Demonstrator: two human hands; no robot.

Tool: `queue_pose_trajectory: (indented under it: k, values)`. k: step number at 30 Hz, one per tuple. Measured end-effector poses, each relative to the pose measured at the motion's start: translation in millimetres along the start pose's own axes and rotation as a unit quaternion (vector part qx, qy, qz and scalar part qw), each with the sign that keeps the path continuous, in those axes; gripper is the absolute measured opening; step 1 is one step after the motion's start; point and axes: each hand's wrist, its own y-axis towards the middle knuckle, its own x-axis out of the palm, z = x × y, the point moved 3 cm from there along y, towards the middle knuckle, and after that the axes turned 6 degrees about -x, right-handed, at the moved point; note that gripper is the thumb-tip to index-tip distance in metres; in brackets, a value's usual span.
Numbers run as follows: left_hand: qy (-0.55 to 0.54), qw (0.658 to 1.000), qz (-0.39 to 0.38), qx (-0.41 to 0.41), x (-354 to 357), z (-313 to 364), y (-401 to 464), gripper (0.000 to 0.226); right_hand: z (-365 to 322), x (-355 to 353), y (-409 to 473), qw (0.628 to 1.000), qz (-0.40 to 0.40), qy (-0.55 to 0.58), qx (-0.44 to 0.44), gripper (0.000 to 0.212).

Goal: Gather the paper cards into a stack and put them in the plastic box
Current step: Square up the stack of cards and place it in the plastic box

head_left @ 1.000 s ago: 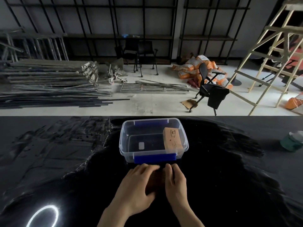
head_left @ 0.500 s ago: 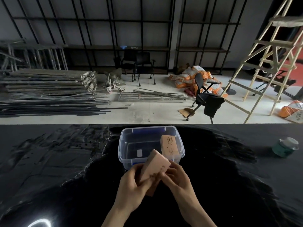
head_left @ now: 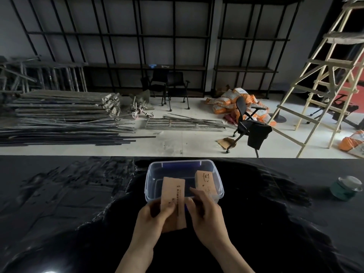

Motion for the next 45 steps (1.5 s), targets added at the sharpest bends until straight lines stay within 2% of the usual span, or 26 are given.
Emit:
queue_pose_trajectory:
  k: [2, 5, 8, 15, 17, 19, 20, 22, 24, 27, 31, 33, 39, 45]
  values:
    - [-0.01, 0.999, 0.036, 0.011, -8.4, 5.8, 1.3, 0.018, 0.2, -0.2, 8.4, 0.978, -0.027, -0.194, -0.071, 0.046]
    - [-0.016, 0.998, 0.063, 0.022, -17.5, 13.7, 3.2, 0.018, 5.0, 6.5, 12.4, 0.929, -0.136, -0.324, -0.112, 0.059]
    - [-0.03, 0.997, 0.072, 0.018, -21.0, 17.3, 4.7, 0.021, 9.4, 10.8, 8.7, 0.908, -0.185, -0.363, -0.099, 0.067]
    - [-0.028, 0.997, 0.072, 0.032, -10.2, 25.6, 4.5, 0.022, 9.1, 10.1, -24.4, 0.889, -0.189, -0.399, -0.117, 0.072]
    - [-0.02, 0.997, 0.069, 0.034, -4.3, 28.5, 6.3, 0.018, 2.8, 7.3, -36.5, 0.894, -0.167, -0.392, -0.139, 0.071]
    - [-0.006, 0.998, 0.064, 0.026, 3.7, 31.1, 9.9, 0.016, -4.7, -6.8, -40.6, 0.915, -0.117, -0.347, -0.169, 0.065]
    - [0.003, 0.998, 0.06, 0.015, 8.8, 32.4, 12.4, 0.018, -4.2, -19.6, -37.5, 0.933, -0.072, -0.311, -0.164, 0.063]
    - [0.028, 0.998, 0.052, -0.011, 18.2, 33.4, 19.4, 0.022, 8.1, -51.1, -24.3, 0.955, 0.016, -0.281, -0.097, 0.063]
    - [0.058, 0.997, 0.054, -0.023, 26.1, 32.4, 30.2, 0.022, 35.8, -76.5, -9.9, 0.942, 0.064, -0.329, -0.02, 0.069]
    - [0.092, 0.994, 0.055, -0.032, 39.1, 28.9, 48.1, 0.028, 90.6, -89.3, -3.6, 0.915, -0.002, -0.393, 0.087, 0.083]
    - [0.129, 0.989, 0.049, -0.062, 50.6, 22.4, 68.4, 0.027, 141.8, -80.6, -20.5, 0.885, -0.088, -0.43, 0.159, 0.097]
    - [0.152, 0.984, 0.054, -0.071, 51.9, 18.1, 76.8, 0.031, 148.7, -78.0, -25.8, 0.878, -0.097, -0.43, 0.186, 0.097]
    - [0.226, 0.967, 0.055, -0.107, 57.0, 9.1, 87.0, 0.063, 151.5, -75.6, -26.2, 0.883, -0.065, -0.432, 0.171, 0.09]
    - [0.29, 0.946, 0.021, -0.143, 66.6, 9.8, 87.8, 0.071, 153.5, -76.1, -27.0, 0.88, -0.077, -0.434, 0.174, 0.084]
